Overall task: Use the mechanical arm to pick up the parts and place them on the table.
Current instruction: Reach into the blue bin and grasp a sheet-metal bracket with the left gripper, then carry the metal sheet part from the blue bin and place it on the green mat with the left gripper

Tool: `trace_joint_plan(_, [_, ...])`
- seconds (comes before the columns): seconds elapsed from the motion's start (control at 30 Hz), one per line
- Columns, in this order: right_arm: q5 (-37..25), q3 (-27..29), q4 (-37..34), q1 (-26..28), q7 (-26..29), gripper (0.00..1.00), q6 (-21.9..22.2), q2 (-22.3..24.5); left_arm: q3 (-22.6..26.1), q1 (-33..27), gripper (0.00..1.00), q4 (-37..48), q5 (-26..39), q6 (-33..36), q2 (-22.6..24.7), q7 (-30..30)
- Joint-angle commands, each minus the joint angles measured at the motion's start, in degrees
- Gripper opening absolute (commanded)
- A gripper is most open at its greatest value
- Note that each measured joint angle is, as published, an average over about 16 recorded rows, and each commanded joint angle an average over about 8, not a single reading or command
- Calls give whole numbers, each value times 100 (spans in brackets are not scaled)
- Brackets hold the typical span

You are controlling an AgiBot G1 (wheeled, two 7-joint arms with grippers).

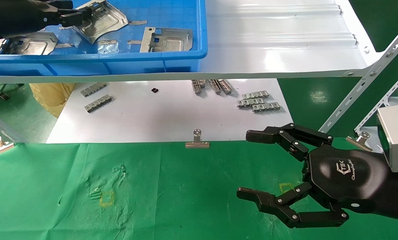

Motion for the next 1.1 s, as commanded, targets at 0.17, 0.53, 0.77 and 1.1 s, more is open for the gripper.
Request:
trace_joint_plan(0.17, [0,0,0,0,0,100,0,0,-25,22,0,23,-35,-106,5,10])
trace_joint_plan(0.53, [0,0,0,0,0,100,0,0,-123,31,0,-15,-176,-49,-29,49])
trace_joint_plan(0.77, [0,0,0,0,0,100,0,0,-227,-22,0,-95,-327,281,-98,122])
trace_joint_plan(1.1, [0,0,0,0,0,100,0,0,-350,-116,0,-327,-537,1810,-297,390])
